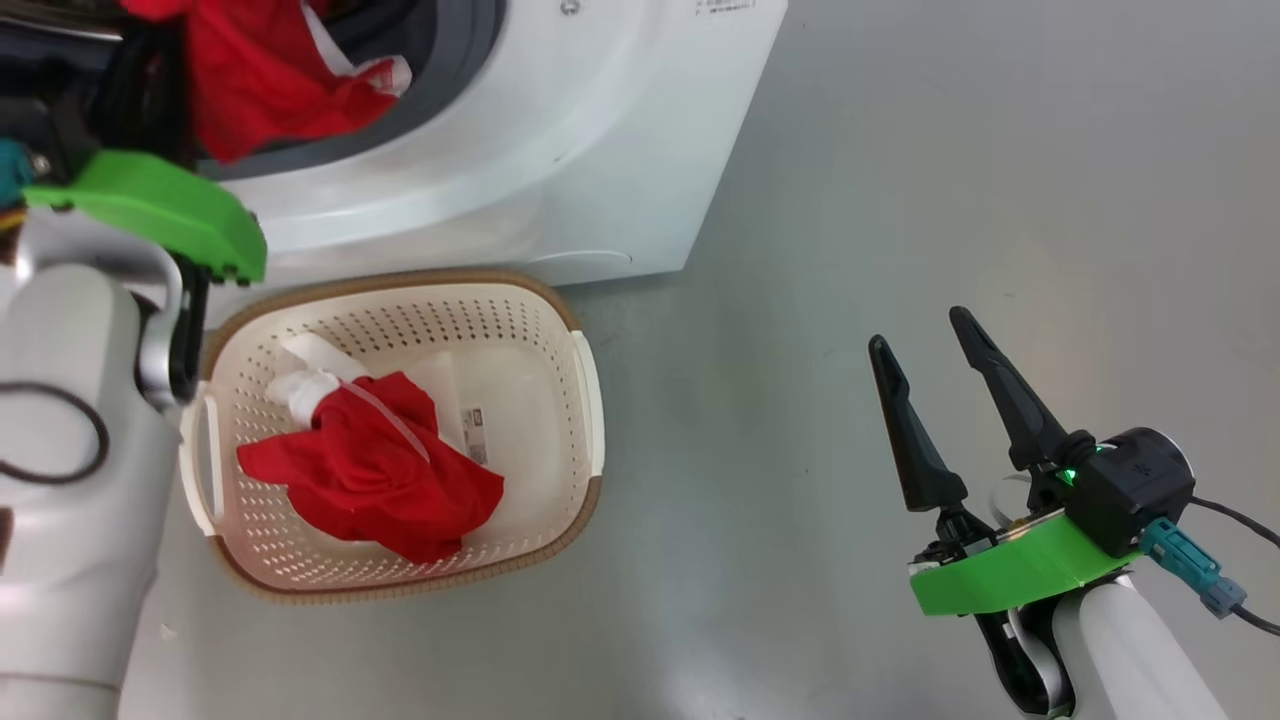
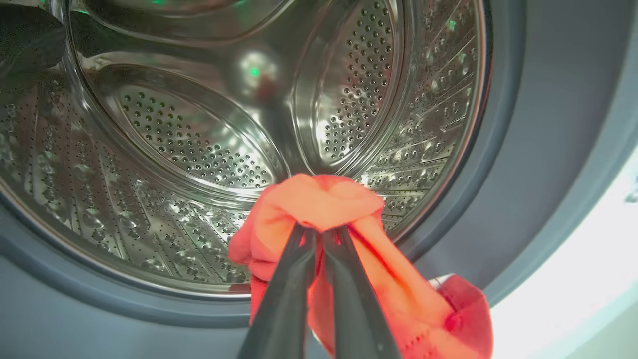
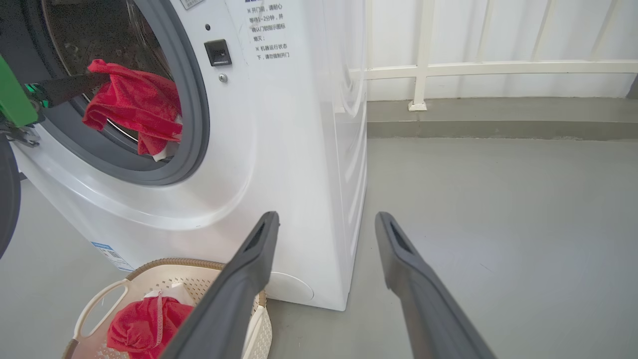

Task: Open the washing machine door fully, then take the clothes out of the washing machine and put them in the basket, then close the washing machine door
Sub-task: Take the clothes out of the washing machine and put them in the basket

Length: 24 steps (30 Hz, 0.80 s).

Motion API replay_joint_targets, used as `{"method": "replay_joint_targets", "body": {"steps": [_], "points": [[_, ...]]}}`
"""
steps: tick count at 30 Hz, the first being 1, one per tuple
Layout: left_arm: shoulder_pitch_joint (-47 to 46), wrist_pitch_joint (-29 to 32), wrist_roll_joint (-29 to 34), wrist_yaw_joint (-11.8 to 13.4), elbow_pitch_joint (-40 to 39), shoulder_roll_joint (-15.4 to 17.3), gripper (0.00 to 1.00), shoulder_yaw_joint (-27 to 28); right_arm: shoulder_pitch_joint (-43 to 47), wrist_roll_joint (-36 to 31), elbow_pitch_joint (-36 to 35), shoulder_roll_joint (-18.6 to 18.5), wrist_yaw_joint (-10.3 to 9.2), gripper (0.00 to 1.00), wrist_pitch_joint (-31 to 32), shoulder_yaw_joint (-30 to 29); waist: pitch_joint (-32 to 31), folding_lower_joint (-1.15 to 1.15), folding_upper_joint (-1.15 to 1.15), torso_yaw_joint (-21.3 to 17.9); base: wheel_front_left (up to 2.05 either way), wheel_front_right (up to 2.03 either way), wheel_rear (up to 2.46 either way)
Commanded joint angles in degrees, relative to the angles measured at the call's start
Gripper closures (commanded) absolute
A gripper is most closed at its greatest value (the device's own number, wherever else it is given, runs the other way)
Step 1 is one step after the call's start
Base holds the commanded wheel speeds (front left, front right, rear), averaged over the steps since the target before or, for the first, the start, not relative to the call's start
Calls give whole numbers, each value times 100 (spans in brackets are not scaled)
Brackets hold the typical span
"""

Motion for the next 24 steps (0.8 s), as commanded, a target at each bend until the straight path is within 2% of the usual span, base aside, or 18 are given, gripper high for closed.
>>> {"method": "replay_joint_targets", "body": {"steps": [1,13,24], "points": [[166,-51,4,56,-247,289,100,187,70,-24,-104,-12,35,0,-36,88,-158,0,0,64,0,0,0],[1661,-51,50,354,-1765,175,100,556,158,10,-14,-12,35,0,-36,118,-636,0,0,203,0,0,0],[2802,-51,-59,535,-2619,115,100,728,240,59,61,-12,35,0,-36,150,-1025,0,0,262,0,0,0]]}}
